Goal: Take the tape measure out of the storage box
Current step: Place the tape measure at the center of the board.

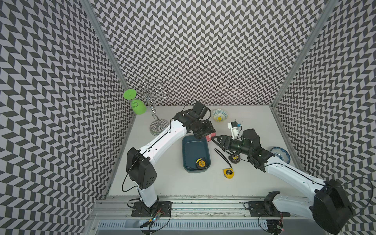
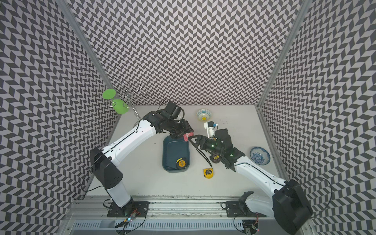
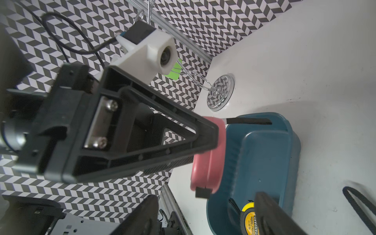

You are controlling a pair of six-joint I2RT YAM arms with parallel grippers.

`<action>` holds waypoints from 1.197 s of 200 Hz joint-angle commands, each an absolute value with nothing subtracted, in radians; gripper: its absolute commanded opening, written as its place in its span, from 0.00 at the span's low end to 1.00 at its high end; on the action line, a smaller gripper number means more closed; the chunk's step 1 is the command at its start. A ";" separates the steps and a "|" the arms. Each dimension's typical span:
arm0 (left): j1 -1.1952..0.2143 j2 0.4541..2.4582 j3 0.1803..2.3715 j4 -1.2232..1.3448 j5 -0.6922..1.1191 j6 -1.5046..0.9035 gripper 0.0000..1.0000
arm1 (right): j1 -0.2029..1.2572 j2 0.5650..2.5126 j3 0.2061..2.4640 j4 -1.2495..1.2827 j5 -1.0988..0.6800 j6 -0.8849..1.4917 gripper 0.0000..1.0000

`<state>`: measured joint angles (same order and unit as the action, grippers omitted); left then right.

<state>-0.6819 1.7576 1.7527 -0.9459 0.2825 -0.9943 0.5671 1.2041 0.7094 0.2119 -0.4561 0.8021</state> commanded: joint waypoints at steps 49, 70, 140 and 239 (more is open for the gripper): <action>-0.713 1.752 1.759 -0.877 0.322 -1.037 0.00 | 0.578 1.248 0.738 0.321 -0.419 0.803 0.48; -0.715 1.759 1.762 -0.878 0.324 -1.037 0.00 | 0.577 1.252 0.741 0.327 -0.408 0.805 0.41; -0.713 1.769 1.764 -0.868 0.328 -1.028 0.29 | 0.577 1.260 0.744 0.323 -0.388 0.804 0.16; -0.625 1.653 1.572 -0.912 0.193 -0.923 1.00 | 0.503 1.417 0.786 0.381 -0.424 0.813 0.14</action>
